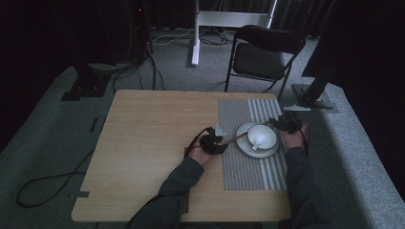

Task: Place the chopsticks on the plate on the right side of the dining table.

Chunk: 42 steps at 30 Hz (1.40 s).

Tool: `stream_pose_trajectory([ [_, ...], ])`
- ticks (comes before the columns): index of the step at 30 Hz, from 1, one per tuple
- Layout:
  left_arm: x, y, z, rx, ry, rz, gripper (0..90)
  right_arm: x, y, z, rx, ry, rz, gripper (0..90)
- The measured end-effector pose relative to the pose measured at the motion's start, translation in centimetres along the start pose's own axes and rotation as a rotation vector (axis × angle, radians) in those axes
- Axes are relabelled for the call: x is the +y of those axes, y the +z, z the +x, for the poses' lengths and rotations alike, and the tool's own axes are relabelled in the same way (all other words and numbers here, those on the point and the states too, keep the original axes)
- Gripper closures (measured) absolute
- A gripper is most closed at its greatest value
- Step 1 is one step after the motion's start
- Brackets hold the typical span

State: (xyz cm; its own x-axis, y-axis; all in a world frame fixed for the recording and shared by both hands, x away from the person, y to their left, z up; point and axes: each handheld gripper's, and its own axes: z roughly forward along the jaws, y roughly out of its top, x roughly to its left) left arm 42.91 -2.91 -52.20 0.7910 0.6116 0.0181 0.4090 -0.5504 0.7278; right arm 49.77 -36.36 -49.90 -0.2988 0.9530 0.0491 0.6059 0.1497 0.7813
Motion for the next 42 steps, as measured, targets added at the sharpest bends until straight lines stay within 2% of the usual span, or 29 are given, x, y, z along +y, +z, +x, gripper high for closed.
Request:
stream_pose_trajectory([
  [14,0.0,0.0,-0.1,0.005,0.007,-0.010,61.9,0.4,1.0,-0.1,-0.003,0.027,0.009,44.6],
  [26,0.1,0.2,-0.6,0.009,0.038,-0.006,61.9,0.8,1.6,-0.2,-0.017,0.037,0.028,43.8],
  [32,0.1,0.3,-0.7,0.020,0.045,-0.006,61.5,1.2,2.0,-0.2,-0.021,0.043,0.039,43.6],
  [35,0.2,0.3,-0.8,0.023,0.050,-0.008,61.7,1.1,2.2,-0.4,-0.022,0.063,0.043,43.7],
  [42,0.5,0.5,-0.9,0.037,0.054,-0.003,63.4,1.0,2.6,-0.3,-0.021,0.062,0.056,43.7],
])
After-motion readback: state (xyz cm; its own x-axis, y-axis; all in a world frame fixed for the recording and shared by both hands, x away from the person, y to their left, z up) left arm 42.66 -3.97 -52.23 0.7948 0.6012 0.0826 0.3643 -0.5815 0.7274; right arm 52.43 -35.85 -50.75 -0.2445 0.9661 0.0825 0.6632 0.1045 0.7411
